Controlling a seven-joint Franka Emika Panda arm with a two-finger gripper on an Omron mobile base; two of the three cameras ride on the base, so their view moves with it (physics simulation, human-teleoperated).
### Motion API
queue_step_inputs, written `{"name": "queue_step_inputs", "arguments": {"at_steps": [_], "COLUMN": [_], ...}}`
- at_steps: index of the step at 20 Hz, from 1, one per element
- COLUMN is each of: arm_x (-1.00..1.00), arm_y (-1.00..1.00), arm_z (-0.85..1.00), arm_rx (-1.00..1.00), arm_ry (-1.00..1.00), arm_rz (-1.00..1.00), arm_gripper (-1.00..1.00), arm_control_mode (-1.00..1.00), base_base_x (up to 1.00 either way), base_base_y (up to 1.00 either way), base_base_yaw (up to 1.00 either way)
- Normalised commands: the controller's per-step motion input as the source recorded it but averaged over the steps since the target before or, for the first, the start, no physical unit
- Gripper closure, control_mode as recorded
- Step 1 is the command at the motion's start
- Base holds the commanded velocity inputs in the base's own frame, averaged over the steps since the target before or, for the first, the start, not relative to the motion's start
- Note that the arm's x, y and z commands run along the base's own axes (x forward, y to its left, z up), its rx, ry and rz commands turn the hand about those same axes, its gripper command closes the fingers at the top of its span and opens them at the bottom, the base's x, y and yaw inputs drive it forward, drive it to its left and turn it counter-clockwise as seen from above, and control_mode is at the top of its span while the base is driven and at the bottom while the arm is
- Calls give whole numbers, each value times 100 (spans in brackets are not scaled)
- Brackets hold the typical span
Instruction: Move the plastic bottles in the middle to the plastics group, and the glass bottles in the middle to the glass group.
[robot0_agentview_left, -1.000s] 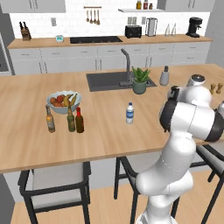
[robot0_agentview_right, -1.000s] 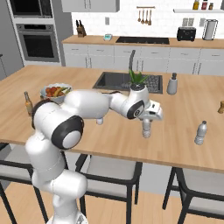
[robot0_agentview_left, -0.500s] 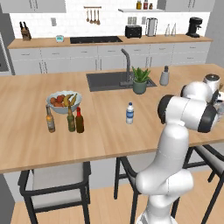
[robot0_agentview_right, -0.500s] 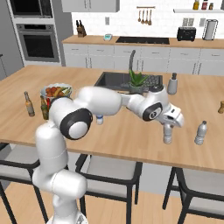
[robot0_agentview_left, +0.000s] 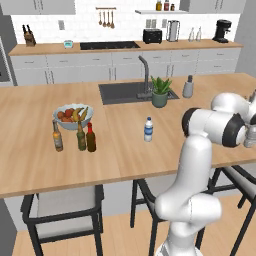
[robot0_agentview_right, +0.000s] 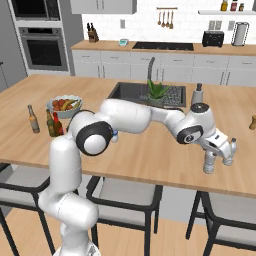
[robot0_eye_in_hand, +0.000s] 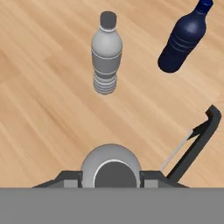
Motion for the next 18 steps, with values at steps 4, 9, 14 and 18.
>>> {"name": "queue_step_inputs", "arguments": {"at_steps": [4,9,14,18], "arm_x": [-7,0,0,0], "arm_y": [-30,-17,-43,-19], "arm_z": [0,0,0,0], "arm_rx": [0,0,0,0], "arm_ry": [-13,-14,-5,0], "arm_rz": [-5,-1,-7,-5], "arm_gripper": [100,100,100,100], "arm_control_mode": [-100,-100,-100,-100], "base_base_x": [0,0,0,0], "base_base_y": [0,0,0,0], "base_base_yaw": [0,0,0,0]}}
